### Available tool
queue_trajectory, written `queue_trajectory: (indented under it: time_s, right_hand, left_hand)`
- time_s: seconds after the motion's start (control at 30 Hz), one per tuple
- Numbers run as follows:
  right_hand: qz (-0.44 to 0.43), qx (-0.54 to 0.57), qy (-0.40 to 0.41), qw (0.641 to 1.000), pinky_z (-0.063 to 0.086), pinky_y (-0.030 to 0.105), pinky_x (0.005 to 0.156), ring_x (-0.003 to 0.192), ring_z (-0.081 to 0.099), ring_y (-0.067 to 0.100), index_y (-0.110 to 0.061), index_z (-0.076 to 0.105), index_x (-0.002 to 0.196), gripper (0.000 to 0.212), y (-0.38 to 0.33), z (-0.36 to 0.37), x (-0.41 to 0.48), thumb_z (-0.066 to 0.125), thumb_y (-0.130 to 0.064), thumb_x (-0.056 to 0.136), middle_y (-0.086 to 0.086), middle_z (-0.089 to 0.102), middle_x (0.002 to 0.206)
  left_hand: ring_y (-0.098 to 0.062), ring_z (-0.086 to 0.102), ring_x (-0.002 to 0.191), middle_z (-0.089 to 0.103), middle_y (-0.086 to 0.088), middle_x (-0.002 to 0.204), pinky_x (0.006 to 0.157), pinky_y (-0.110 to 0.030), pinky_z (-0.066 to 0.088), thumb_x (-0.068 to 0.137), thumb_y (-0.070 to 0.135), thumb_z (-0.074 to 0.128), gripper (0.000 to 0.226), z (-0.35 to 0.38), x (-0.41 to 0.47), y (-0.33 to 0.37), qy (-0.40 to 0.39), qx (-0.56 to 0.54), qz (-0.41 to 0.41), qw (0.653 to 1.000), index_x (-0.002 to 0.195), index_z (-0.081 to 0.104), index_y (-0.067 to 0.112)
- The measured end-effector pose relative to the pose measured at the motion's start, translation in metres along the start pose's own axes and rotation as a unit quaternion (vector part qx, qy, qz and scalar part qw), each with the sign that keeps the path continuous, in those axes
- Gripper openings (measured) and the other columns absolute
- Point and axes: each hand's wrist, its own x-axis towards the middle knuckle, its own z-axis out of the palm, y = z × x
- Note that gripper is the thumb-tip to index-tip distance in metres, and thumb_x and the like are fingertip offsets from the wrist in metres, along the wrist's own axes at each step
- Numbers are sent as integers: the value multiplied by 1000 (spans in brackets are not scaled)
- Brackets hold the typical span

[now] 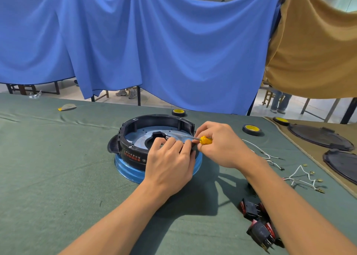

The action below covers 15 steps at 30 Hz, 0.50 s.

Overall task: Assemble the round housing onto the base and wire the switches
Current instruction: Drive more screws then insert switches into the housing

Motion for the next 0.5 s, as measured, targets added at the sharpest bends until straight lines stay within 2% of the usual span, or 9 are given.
queue_trajectory:
  time_s: [0.07, 0.1, 0.17, 0.23, 0.3, 0.37, 0.43, 0.5]
  right_hand:
    - [-8, -19, -35, 999, 49, 28, 78, 90, 56, 10, -16, 76, 77, 15, 1, -5, 1, 62, -14, 80, -13, 59, 105]
    - [-7, -6, -39, 999, 46, 19, 76, 89, 56, 8, -16, 77, 78, 17, 3, -8, 1, 61, -11, 81, -13, 61, 107]
    - [26, 44, 25, 998, 42, 9, 70, 81, 58, 4, -17, 78, 80, 21, 10, -15, 0, 60, -6, 81, -10, 66, 96]
    - [98, 80, 136, 983, 44, 12, 59, 64, 56, 9, -21, 76, 80, 22, 26, -25, -2, 59, -8, 84, -6, 67, 70]
    - [176, 59, 168, 968, 51, 25, 66, 70, 59, 19, -20, 75, 78, 21, 50, -31, -3, 59, -11, 86, 2, 70, 70]
    - [231, -7, 115, 966, 53, 37, 77, 81, 64, 28, -15, 75, 78, 21, 73, -29, -7, 57, -10, 87, 9, 73, 82]
    - [264, -60, 66, 960, 56, 42, 78, 82, 64, 31, -18, 74, 77, 21, 90, -18, -10, 56, -12, 87, 10, 72, 86]
    - [285, -117, 31, 951, 56, 41, 73, 83, 62, 31, -18, 71, 78, 16, 99, -5, -11, 58, -18, 87, 9, 69, 88]
  left_hand:
    - [-25, 58, 62, 61, 0, 63, 65, -38, 45, 93, 28, 53, 22, -1, 0, 0, -5, 1, 2, 1000, 82, 69, 17]
    - [-25, 59, 63, 62, 0, 64, 65, -38, 45, 92, 27, 54, 21, -1, -1, 0, -8, 1, 2, 1000, 87, 70, 16]
    - [-26, 59, 64, 62, 0, 64, 66, -38, 46, 90, 26, 56, 20, -3, -1, 0, -10, 4, 1, 1000, 94, 72, 15]
    - [-27, 58, 63, 60, 0, 61, 66, -37, 46, 87, 22, 61, 14, -4, -1, 1, -13, 14, -2, 1000, 93, 72, 17]
    - [-26, 57, 63, 58, 1, 60, 69, -37, 46, 79, 17, 67, 10, -4, 0, 3, -22, 24, -7, 999, 87, 71, 19]
    - [-26, 58, 67, 59, 2, 61, 75, -38, 45, 73, 15, 69, 14, -4, 0, 6, -37, 29, -15, 999, 87, 70, 19]
    - [-26, 59, 70, 60, 2, 65, 78, -39, 43, 74, 19, 70, 17, -4, -1, 10, -48, 33, -20, 998, 91, 70, 19]
    - [-26, 60, 74, 61, 2, 69, 80, -40, 41, 78, 30, 70, 20, -4, -1, 10, -57, 38, -16, 998, 94, 68, 18]
